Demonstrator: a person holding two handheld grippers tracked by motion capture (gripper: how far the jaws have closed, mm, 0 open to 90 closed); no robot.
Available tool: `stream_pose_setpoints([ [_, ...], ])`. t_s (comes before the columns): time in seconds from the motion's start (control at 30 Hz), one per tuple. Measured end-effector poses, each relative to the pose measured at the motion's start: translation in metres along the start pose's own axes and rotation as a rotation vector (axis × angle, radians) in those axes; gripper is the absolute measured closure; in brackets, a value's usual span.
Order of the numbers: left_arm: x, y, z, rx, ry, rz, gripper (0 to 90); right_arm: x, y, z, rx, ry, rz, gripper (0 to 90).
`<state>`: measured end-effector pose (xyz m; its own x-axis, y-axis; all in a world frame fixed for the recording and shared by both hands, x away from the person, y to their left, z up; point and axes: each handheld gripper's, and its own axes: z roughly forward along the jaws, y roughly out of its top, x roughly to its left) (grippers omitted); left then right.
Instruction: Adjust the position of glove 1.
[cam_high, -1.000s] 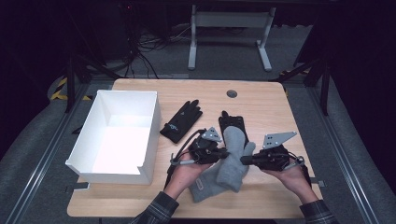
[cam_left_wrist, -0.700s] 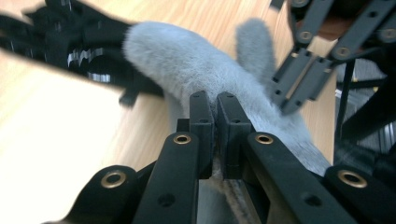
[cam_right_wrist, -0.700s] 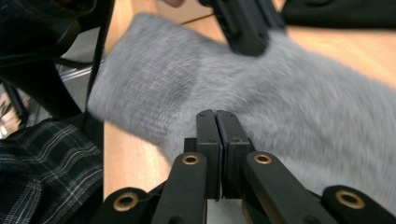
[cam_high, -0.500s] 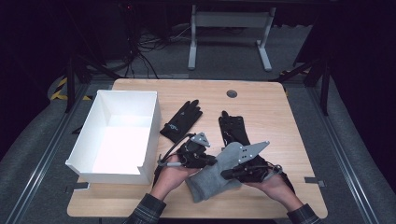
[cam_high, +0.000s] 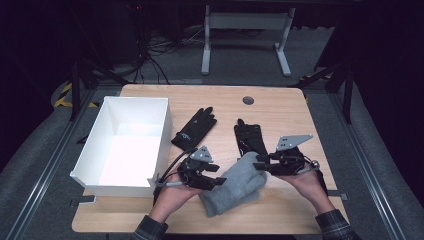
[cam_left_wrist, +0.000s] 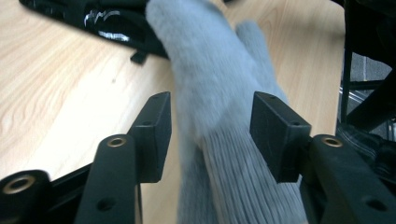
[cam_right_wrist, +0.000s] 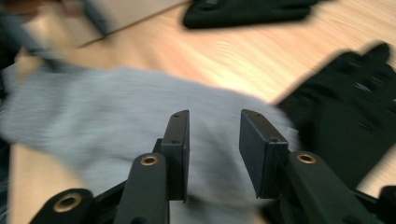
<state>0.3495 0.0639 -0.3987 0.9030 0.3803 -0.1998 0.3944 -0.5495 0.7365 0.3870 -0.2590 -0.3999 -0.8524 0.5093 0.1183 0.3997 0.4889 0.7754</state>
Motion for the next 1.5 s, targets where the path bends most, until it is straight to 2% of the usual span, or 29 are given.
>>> stream_pose_setpoints([
  [0.07,-0.004,-0.006,-0.004,-0.002,-0.005,-0.003,46.3,-0.019,-0.005,0.002,-0.011,-0.012,0.054,60.3],
  [0.2,-0.01,-0.019,-0.002,0.032,-0.005,0.0,48.1,-0.032,-0.011,0.013,0.032,-0.008,0.099,53.0],
  [0.23,-0.01,-0.02,0.0,0.041,-0.006,0.004,51.8,-0.034,-0.012,0.017,0.046,-0.002,0.108,52.9],
  [0.33,-0.008,-0.022,0.006,0.073,0.011,0.019,61.9,-0.035,-0.016,0.026,0.083,0.022,0.108,62.7],
  [0.37,-0.008,-0.022,0.006,0.073,0.011,0.019,64.2,-0.035,-0.016,0.026,0.083,0.022,0.108,62.7],
  [0.4,-0.007,-0.022,0.006,0.08,0.009,0.016,64.2,-0.034,-0.017,0.028,0.098,0.031,0.103,67.6],
  [0.5,-0.006,-0.022,0.008,0.093,0.019,0.023,73.1,-0.032,-0.017,0.031,0.111,0.037,0.086,84.3],
  [0.57,-0.006,-0.022,0.008,0.096,0.022,0.021,77.7,-0.03,-0.017,0.031,0.116,0.028,0.064,88.1],
  [0.7,-0.006,-0.02,0.003,0.074,0.01,0.013,83.5,-0.026,-0.016,0.026,0.107,0.01,0.044,89.0],
  [0.73,-0.006,-0.018,-0.002,0.062,-0.008,0.005,84.4,-0.023,-0.013,0.019,0.099,0.006,0.04,89.3],
  [0.8,-0.007,-0.016,-0.006,0.051,-0.011,0.0,84.7,-0.022,-0.011,0.016,0.096,0.008,0.035,89.3],
  [0.9,-0.008,-0.013,-0.016,0.033,-0.03,-0.007,85.0,-0.013,-0.006,0.002,0.091,0.004,0.025,89.5],
  [0.93,-0.008,-0.012,-0.019,0.028,-0.032,-0.009,85.1,-0.006,-0.004,-0.006,0.094,0.006,0.014,89.5],
  [1.17,-0.007,-0.013,-0.029,0.03,-0.071,-0.024,85.0,0.014,-0.005,-0.025,0.113,0.011,0.0,89.5],
  [1.23,-0.006,-0.015,-0.023,0.052,-0.069,-0.026,84.9,0.019,-0.009,-0.025,0.134,0.016,0.001,89.5],
  [1.33,-0.002,-0.019,-0.011,0.1,-0.053,-0.028,84.2,0.015,-0.021,-0.013,0.168,0.005,0.016,89.4],
  [1.43,-0.001,-0.02,-0.009,0.087,-0.053,-0.034,81.2,0.01,-0.024,-0.005,0.178,-0.015,0.025,88.4],
  [1.47,-0.001,-0.02,-0.009,0.077,-0.055,-0.033,78.4,0.009,-0.025,-0.003,0.173,-0.016,0.022,86.5],
  [1.5,-0.001,-0.019,-0.011,0.065,-0.046,-0.027,75.1,0.008,-0.025,-0.004,0.16,-0.019,0.017,80.2],
])
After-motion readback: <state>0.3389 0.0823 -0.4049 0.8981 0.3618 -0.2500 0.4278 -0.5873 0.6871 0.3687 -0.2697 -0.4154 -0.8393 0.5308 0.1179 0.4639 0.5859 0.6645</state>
